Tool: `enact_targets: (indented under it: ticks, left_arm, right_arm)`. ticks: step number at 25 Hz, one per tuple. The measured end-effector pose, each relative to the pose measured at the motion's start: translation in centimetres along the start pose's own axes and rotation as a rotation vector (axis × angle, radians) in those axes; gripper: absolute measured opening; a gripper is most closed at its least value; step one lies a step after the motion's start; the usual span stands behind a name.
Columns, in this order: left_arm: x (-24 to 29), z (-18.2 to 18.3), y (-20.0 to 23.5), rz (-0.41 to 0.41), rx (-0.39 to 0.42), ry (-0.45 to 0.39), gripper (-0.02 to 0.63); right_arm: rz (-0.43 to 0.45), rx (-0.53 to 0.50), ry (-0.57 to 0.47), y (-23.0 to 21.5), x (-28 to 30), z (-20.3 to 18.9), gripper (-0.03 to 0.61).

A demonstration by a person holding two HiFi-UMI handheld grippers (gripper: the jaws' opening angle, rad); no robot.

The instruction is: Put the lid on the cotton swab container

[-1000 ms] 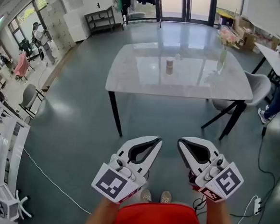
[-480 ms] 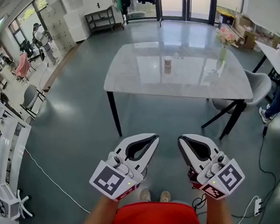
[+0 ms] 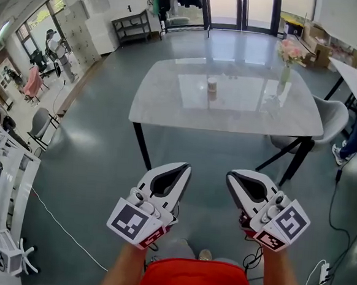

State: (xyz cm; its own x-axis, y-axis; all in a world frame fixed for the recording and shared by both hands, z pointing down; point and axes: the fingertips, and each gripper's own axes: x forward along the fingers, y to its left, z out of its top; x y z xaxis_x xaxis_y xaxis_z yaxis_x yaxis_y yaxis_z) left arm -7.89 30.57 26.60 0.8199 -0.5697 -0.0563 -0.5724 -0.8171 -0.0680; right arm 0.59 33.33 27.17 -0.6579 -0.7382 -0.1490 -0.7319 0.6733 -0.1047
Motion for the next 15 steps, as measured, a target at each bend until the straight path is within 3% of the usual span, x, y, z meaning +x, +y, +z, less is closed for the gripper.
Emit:
enact_targets:
  ticks: [9, 15]
  left_arm:
    - [2.9, -1.5, 6.0, 0.016, -0.001, -0.002, 0.021]
    - [8.4, -2.8, 12.0, -0.007, 0.033, -0.010, 0.021]
  right_arm:
    - [-0.014, 0.032, 0.002, -5.2, 4.0, -1.2, 0.009]
    - [-0.045, 0.028, 0.011, -11.5, 8.7, -1.7, 0.009]
